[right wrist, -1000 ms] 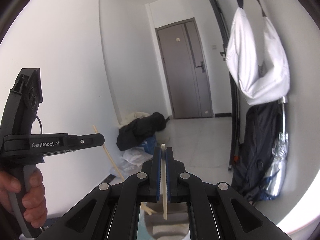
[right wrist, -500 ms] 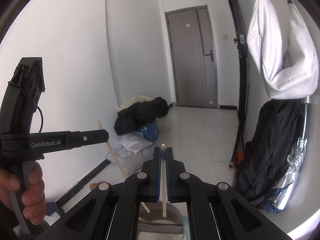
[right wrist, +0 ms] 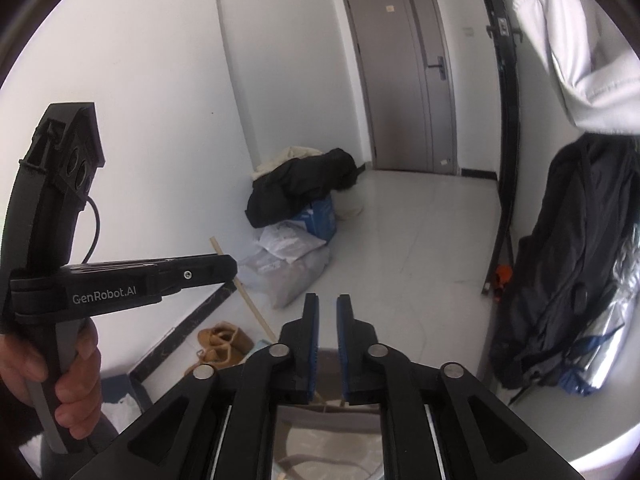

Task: Organize utensils
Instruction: 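Open both grippers to drop the chopsticks into the holder, then withdraw both open grippers up from the holder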

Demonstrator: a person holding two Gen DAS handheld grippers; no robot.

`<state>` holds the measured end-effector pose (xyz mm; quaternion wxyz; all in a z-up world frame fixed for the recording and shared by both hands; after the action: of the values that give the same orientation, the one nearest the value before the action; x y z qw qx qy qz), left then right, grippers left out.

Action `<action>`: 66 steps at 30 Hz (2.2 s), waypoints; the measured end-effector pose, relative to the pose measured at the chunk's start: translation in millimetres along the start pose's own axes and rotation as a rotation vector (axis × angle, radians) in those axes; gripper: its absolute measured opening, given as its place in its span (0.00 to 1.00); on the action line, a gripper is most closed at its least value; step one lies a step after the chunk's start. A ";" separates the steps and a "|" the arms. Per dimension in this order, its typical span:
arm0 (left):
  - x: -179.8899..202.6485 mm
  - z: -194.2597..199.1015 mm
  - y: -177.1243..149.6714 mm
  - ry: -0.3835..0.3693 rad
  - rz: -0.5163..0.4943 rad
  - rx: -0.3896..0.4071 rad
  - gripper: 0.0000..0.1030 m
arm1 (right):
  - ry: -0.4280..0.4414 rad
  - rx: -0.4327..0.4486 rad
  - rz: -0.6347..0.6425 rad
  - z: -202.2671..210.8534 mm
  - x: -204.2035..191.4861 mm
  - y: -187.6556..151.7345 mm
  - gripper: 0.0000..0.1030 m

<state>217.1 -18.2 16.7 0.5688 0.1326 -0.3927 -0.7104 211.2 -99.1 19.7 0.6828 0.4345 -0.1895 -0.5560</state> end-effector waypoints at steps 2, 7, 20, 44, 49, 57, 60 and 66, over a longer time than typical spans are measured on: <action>-3.1 5.4 -0.6 0.015 0.016 0.000 0.11 | 0.011 0.010 -0.025 6.1 2.2 -1.4 0.20; -7.5 27.1 -0.3 0.049 0.033 0.042 0.46 | 0.019 0.045 -0.069 30.1 5.0 -3.2 0.34; 3.5 72.9 -19.3 0.141 -0.022 0.138 0.72 | -0.094 0.187 -0.109 104.6 -0.7 -20.6 0.65; 21.8 87.8 -103.7 0.226 -0.104 0.197 0.83 | -0.187 0.162 -0.106 145.9 -11.9 -117.5 0.77; 16.3 67.1 -127.0 0.235 -0.096 0.161 0.83 | -0.209 0.117 -0.132 136.4 -5.3 -143.3 0.77; 1.6 38.5 -157.1 0.284 -0.077 0.050 0.83 | -0.258 0.039 -0.142 115.9 12.4 -170.0 0.77; -4.1 32.6 -168.3 0.293 -0.080 0.031 0.83 | -0.265 -0.007 -0.156 104.5 18.1 -181.8 0.77; -12.6 13.9 -185.4 0.234 -0.027 -0.070 0.83 | -0.270 -0.143 -0.138 72.1 19.2 -210.0 0.77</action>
<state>81.8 7.3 -108.8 0.6054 0.1999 -0.2968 -0.7110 38.8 -145.3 -113.7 0.6405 0.3179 -0.2091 -0.6670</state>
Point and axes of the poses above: each gripper's, at about its wrist camera, not at the fingertips, and z roughly against the way its jaws point, x to its right, y to its top, the point moved 10 cm from there along -z, roughly the way its jaws point, and after that the axes turned 6 degrees about -z, right-handed, at the moved point
